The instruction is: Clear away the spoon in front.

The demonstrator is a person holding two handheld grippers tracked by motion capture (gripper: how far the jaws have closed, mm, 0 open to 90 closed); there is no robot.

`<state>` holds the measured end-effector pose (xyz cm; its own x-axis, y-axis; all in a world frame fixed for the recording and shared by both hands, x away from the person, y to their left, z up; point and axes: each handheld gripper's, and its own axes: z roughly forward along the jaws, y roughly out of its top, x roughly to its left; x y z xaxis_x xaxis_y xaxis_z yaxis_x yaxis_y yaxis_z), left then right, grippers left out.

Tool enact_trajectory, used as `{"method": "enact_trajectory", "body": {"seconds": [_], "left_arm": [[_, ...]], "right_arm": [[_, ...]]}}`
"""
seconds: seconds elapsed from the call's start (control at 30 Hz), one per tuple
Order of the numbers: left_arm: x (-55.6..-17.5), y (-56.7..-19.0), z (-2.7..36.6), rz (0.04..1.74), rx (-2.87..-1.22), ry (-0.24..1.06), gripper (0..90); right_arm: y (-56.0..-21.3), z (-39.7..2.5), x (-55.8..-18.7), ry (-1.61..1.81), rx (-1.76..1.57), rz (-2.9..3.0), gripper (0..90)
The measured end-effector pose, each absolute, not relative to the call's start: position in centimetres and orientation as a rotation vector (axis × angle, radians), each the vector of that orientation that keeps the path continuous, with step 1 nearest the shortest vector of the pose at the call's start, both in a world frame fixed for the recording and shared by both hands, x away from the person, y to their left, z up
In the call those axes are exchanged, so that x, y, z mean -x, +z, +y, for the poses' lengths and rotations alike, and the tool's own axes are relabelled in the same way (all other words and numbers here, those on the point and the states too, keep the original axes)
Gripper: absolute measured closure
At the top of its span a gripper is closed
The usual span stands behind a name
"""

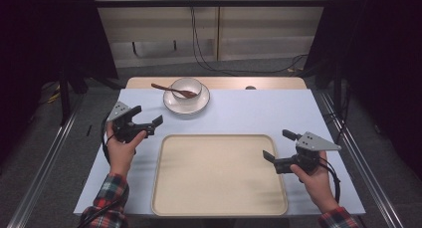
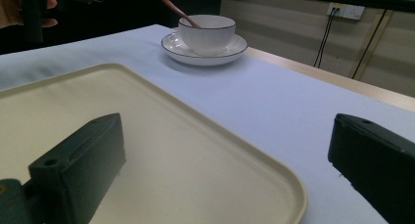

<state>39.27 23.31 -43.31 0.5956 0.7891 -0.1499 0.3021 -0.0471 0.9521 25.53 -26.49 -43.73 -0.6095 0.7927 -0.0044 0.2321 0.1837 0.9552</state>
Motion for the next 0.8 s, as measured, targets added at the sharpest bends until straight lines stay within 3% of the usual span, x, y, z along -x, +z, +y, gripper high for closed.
{"method": "enact_trajectory", "body": {"seconds": [0.8], "left_arm": [[-45.6, -45.5, 21.8, 1.112, -1.566, 0.52, 0.0]], "right_arm": [[-43.7, -26.3, -25.4, 1.454, -0.93, 1.966, 0.2]]}}
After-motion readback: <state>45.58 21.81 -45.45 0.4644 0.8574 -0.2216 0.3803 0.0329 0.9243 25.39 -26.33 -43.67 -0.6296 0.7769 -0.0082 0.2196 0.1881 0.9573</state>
